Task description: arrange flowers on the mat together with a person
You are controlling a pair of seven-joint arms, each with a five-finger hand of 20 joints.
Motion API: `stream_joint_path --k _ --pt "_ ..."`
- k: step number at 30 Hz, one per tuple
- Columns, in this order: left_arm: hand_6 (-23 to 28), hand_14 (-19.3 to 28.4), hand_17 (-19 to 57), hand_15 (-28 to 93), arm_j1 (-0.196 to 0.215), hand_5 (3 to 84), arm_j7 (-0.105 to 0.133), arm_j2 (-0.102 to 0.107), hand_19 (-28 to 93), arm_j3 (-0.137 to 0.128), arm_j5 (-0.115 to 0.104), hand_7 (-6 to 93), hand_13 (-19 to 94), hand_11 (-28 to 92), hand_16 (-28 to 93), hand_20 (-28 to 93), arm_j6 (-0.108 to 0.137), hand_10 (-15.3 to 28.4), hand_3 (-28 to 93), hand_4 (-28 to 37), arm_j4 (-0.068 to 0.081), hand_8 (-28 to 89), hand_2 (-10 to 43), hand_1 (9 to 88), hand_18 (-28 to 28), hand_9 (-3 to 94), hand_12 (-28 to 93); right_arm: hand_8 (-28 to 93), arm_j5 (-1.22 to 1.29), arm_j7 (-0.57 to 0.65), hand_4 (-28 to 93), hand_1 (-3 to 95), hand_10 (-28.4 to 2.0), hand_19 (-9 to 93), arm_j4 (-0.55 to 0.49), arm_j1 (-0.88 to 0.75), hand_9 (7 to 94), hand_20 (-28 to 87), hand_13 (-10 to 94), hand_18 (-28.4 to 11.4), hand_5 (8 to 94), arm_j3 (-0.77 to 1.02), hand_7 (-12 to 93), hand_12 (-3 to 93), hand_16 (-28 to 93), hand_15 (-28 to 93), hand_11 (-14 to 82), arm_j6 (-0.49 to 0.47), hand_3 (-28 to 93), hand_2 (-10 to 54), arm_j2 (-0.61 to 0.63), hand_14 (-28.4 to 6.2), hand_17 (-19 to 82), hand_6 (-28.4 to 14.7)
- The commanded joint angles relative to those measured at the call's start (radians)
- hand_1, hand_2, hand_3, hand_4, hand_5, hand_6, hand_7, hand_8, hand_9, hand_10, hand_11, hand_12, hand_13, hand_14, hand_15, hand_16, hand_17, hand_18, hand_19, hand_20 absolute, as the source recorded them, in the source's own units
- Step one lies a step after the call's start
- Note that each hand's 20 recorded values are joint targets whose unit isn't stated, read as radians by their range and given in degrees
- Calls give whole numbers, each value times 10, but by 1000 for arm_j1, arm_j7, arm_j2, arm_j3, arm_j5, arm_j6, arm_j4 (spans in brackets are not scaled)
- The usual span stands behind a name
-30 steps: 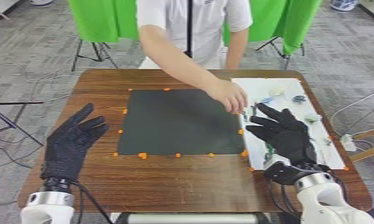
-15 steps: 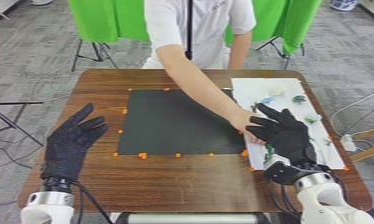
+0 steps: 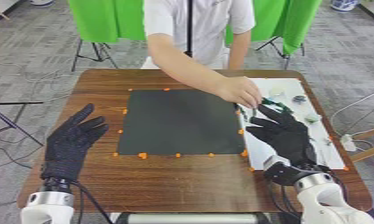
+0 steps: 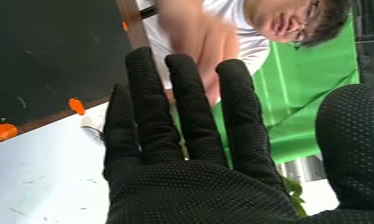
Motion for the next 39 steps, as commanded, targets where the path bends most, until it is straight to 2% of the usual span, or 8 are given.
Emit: stream_joint_path --k 1,8,9,10,13,18,21,39 --pt "108 277 -41 577 6 411 -3 -5 589 3 -3 79 301 275 -78 145 3 215 761 -225 -2 -67 75 240 250 412 124 -138 -2 -7 -270 151 -164 380 -8 -7 508 196 396 -187 473 -2 150 137 141 335 141 11 747 96 -2 -187 49 2" --pt "109 277 -41 577 6 412 5 -4 589 5 -7 79 301 275 -78 146 7 215 761 -223 -1 -66 75 239 250 413 124 -138 0 -6 -270 151 -164 380 -5 0 508 196 396 -187 473 -3 151 137 141 336 140 11 748 97 -2 -188 49 3" --pt "109 277 -41 577 5 412 0 -7 589 4 -5 79 301 275 -78 146 4 215 761 -224 -1 -66 75 239 249 413 124 -139 0 -6 -270 151 -164 380 -6 -2 508 196 396 -187 473 -3 151 137 141 336 141 12 748 97 -2 -188 49 3" --pt "109 277 -41 577 7 412 6 -4 589 4 -7 79 301 275 -78 146 7 215 761 -224 -2 -66 75 239 249 413 124 -139 -1 -5 -270 151 -164 380 -5 2 508 196 396 -187 473 -3 152 138 141 336 141 9 748 97 -3 -188 49 3" --pt "109 277 -41 576 6 413 -1 -9 589 1 -5 80 301 274 -78 146 7 214 760 -225 -3 -66 75 240 249 413 124 -139 -3 -2 -270 152 -165 381 -6 1 509 196 396 -187 473 0 152 137 141 336 141 10 748 97 -5 -187 48 3" --pt "108 276 -41 576 4 413 8 -5 588 3 -8 80 302 273 -78 146 11 215 761 -224 -2 -67 75 239 249 412 124 -138 -3 -2 -270 152 -165 381 -5 0 508 196 396 -188 472 3 150 137 140 337 141 2 747 97 -8 -188 48 3" --pt "109 277 -41 577 4 413 3 -8 588 3 -7 80 301 274 -77 146 6 214 760 -224 -1 -67 75 240 250 412 124 -138 -4 -4 -269 152 -164 381 -5 -3 509 196 396 -187 473 3 151 137 140 335 142 2 747 97 -9 -188 48 3" --pt "110 277 -41 577 7 414 12 -2 588 5 -13 80 301 275 -78 147 13 216 761 -225 -1 -66 74 239 250 414 124 -139 -5 -4 -270 153 -165 381 -8 -7 509 196 397 -187 474 7 151 137 140 336 141 -3 747 97 -10 -186 49 2"
